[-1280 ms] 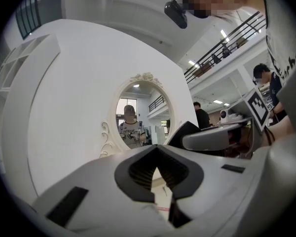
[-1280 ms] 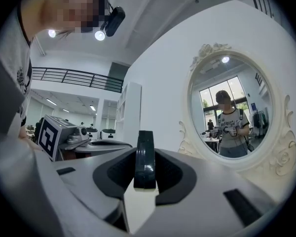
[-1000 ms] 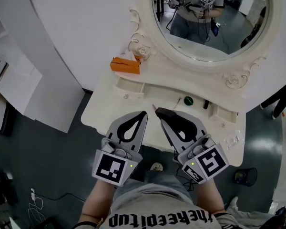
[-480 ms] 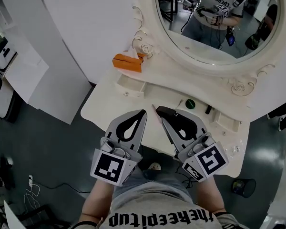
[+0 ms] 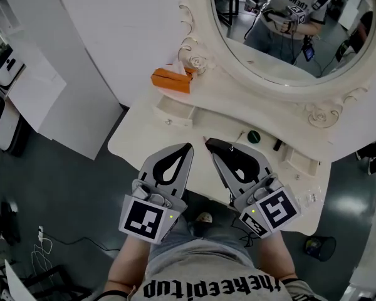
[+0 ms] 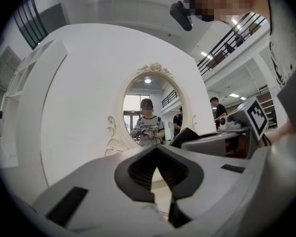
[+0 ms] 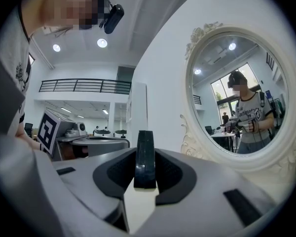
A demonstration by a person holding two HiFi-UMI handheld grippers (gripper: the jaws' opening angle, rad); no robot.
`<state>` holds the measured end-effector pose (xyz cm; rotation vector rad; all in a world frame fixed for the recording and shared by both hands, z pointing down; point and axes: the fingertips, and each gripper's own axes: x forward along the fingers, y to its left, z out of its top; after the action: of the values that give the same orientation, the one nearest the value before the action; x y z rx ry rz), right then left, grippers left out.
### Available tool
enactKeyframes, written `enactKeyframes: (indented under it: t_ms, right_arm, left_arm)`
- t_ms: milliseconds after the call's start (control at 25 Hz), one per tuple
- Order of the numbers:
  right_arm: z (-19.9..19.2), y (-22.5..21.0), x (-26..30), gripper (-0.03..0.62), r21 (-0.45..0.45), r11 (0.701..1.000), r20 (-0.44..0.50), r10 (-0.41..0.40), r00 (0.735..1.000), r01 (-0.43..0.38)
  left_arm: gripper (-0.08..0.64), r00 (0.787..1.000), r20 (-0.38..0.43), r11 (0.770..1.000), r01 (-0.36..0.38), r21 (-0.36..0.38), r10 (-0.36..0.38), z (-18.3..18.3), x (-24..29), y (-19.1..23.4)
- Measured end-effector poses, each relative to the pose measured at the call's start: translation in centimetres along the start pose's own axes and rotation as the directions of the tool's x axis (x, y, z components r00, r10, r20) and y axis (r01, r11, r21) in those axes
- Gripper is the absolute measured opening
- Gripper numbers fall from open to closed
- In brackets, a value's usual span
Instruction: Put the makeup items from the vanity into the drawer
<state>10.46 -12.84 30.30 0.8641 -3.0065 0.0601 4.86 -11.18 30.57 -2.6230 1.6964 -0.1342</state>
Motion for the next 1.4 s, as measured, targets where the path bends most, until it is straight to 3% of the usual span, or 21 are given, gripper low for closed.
enactKeyframes:
  t_ms: [760,1400]
  right_arm:
    - [-0.5,-0.5,7.6,0.118,0.004,0.999,-0.035,-0.049,0.998,0.049]
    - [-1.4,-2.6,15.4,0.118,0.016,0.994,-0.071,-0.109,0.991,0.111]
  left_arm:
    - [0.034,0.999,-0.02,0.999,0.032,-0.013,-0.032,-0.7,1.2,7.7]
    - [0.034,0.994,-0.049,0.995,0.1,-0.027,-0.101,-1.5,4.4,15.0]
